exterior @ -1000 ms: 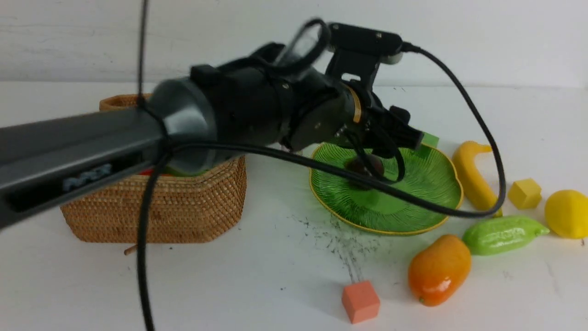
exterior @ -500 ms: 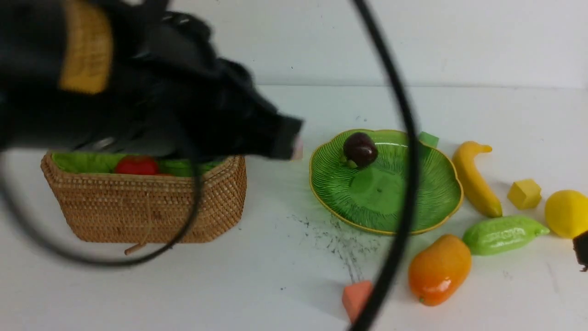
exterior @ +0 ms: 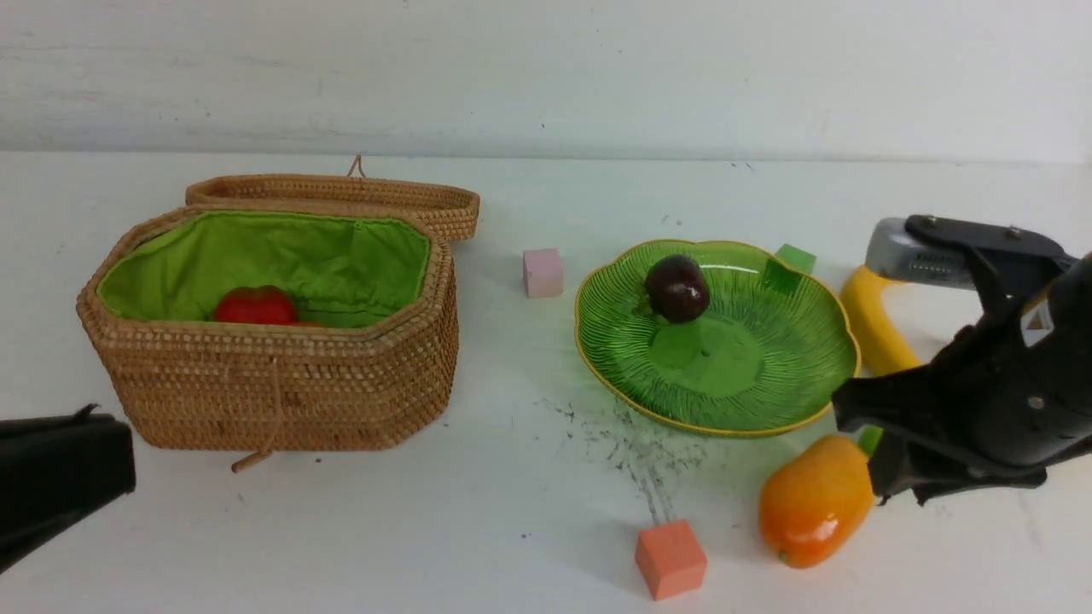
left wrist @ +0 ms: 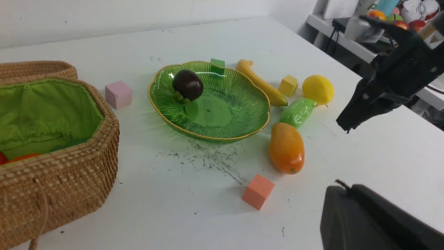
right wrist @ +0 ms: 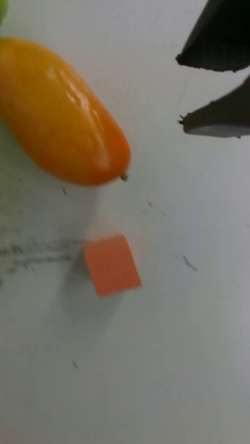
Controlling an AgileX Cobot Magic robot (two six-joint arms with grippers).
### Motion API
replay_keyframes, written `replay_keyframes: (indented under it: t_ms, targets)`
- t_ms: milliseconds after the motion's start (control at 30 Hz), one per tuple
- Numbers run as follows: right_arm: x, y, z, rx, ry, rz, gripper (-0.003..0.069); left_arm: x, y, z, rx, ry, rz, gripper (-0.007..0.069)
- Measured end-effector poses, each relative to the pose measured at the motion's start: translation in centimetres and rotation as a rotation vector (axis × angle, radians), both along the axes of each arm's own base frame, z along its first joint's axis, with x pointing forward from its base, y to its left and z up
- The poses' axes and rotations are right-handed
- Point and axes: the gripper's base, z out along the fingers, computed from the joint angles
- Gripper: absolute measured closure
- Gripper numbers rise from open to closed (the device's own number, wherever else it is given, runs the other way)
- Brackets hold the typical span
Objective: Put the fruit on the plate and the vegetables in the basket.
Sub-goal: Use the right arm to grab a mango and put it into the right plate
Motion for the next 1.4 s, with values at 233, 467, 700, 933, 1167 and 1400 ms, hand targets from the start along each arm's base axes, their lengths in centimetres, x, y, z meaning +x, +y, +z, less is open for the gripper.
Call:
replay_keyframes:
  t_ms: [233,467,700,933,1167,1400]
  targets:
    - [3.4,0.5,-4.1,-0.040,0.034,-0.194,0.0179,0.0,-0.4,-0.3,0.000,0.043,-0.020,0.0638]
    - [5.8,1.2,-7.8,-0.020,0.060,-0.277,0.0025,0.0,-0.5,-0.4,0.022,0.035,-0.034,0.0638]
    - [7.0,0.9,-10.8,-0.031,0.118,-0.334,0.0043,-0.1,-0.6,-0.5,0.024,0.049,-0.039,0.0638]
    - [7.3,1.1,-11.6,-0.034,0.136,-0.309,0.0064,-0.2,-0.6,-0.6,0.018,0.074,-0.047,0.0638]
    - [7.4,1.1,-11.7,-0.049,0.133,-0.264,0.0087,-0.2,-0.7,-0.6,0.011,0.082,-0.052,0.0638]
    - [6.7,0.9,-11.4,-0.093,0.179,-0.192,0.0087,-0.2,-0.7,-0.6,0.011,0.082,-0.052,0.0638]
